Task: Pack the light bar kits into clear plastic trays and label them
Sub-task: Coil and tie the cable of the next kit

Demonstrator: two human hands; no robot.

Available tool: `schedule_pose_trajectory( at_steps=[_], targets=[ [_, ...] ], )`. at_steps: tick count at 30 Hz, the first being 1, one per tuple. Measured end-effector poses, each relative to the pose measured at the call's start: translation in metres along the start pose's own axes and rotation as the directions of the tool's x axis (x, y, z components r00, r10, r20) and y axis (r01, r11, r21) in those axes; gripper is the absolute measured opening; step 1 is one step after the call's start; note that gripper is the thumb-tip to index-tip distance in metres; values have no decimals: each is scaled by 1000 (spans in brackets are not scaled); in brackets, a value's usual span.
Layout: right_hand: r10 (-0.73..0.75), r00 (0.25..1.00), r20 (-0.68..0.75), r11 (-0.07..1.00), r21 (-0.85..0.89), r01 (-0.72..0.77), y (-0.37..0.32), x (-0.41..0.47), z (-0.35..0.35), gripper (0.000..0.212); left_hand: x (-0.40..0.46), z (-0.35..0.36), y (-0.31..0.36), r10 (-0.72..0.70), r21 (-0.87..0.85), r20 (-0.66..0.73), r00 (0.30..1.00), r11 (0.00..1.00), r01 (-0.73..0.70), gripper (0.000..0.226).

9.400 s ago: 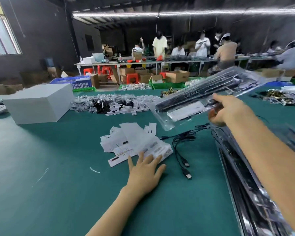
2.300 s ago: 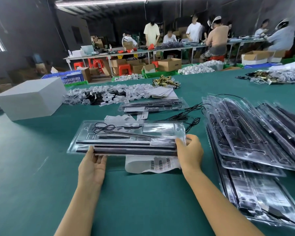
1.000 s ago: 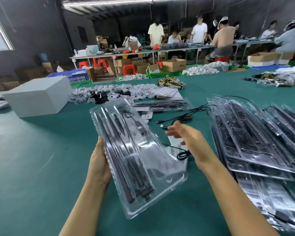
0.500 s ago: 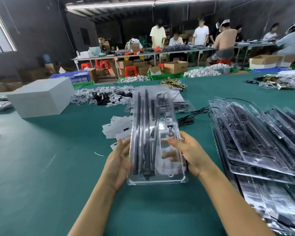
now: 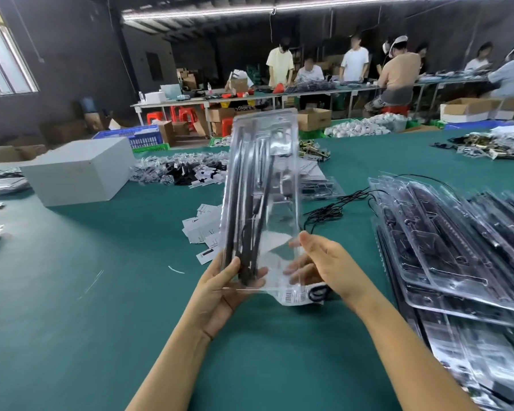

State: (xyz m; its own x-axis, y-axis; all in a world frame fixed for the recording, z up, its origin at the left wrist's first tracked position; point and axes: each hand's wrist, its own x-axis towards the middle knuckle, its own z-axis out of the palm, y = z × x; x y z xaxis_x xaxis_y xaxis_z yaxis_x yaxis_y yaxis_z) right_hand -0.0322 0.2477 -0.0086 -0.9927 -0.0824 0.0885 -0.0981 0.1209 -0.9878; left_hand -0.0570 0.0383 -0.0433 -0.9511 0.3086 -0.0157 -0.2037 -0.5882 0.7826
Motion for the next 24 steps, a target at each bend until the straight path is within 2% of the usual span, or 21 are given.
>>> schedule_pose_trajectory(
  at_steps=[3,5,6,9,11,13,15,17,18,21,24],
  targets=[
    [-92,994,-63,930,-362,63,3,0,0,52,2,-5,5,38,-111,-73,997,993,-46,27],
    [-112,990,-80,888,-456,63,6,0,-2,34,2,-7,9,67,-150,-104,992,985,-82,24],
    [-159,982,-102,834,-546,79,7,1,-3,26,3,-7,10,75,-171,-113,991,981,-94,22],
    [-434,886,-164,522,-847,98,4,0,-5,15,4,-5,10,77,-237,-119,990,966,-104,24],
    [-508,841,-183,434,-899,67,0,-1,-9,21,3,-2,10,76,-239,-133,988,965,-106,23],
    [-426,887,-178,465,-884,46,-5,-4,-14,33,3,-3,11,76,-243,-162,984,963,-114,13],
    [-232,957,-176,591,-807,-5,-13,-8,-20,44,4,-6,14,68,-229,-193,979,967,-112,12],
    [-58,986,-155,696,-715,-71,-18,-10,-27,45,5,-11,16,48,-191,-256,965,977,-99,11],
    [-18,991,-136,746,-661,-78,-19,-11,-30,40,6,-13,17,43,-169,-281,959,981,-94,11],
    [-46,990,-133,948,-318,1,-24,-12,-38,18,9,-21,18,59,-35,-275,960,997,-72,11],
    [-94,981,-168,995,25,99,-26,-13,-40,10,11,-29,17,53,97,-282,958,995,-27,12]
  ],
)
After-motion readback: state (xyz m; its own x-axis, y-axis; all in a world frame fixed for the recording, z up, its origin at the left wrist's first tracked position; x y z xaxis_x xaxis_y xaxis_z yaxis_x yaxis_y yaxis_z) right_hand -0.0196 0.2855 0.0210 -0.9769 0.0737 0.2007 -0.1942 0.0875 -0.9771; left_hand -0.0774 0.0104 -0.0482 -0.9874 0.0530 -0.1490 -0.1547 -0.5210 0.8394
